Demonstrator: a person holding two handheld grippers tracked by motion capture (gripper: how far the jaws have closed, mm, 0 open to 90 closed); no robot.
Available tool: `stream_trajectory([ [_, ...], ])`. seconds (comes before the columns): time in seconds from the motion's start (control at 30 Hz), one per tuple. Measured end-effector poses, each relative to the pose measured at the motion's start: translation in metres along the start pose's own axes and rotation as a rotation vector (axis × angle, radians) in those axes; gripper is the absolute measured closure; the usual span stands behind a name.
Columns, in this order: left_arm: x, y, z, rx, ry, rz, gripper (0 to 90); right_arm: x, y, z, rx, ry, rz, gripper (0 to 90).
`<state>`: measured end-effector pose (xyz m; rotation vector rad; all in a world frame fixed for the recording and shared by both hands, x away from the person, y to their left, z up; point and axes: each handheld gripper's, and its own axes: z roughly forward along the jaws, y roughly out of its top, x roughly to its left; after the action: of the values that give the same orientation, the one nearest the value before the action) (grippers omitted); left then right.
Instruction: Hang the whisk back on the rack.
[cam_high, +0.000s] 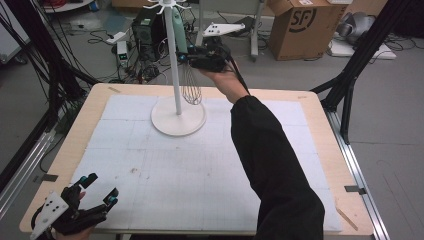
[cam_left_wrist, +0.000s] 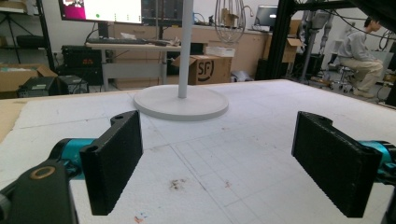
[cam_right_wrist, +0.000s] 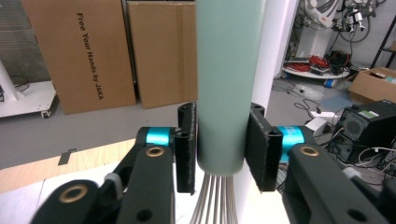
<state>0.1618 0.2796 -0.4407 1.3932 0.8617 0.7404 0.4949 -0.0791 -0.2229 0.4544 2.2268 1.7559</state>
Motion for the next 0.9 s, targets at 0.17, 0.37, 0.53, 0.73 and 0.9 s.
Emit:
stream_trajectory([
  [0.17,0.0,0.0,-0.002,0.001,0.005,0.002,17.0,0.001,-0.005,0.0,0.021,-0.036,0.017,43.7],
  [0.37,0.0,0.0,-0.001,0.001,0.006,0.003,16.9,0.003,-0.009,-0.007,0.014,-0.016,0.022,25.1],
  [0.53,-0.003,0.0,0.0,0.004,-0.002,0.01,16.9,0.011,-0.013,-0.019,-0.016,-0.014,0.028,16.6],
  [0.73,-0.005,0.0,0.0,0.004,-0.006,0.017,16.9,0.02,-0.019,-0.033,-0.025,-0.01,0.025,15.5],
  [0.9,-0.006,0.0,0.001,0.004,-0.002,0.028,16.9,0.034,-0.023,-0.053,-0.043,-0.013,0.005,15.5],
])
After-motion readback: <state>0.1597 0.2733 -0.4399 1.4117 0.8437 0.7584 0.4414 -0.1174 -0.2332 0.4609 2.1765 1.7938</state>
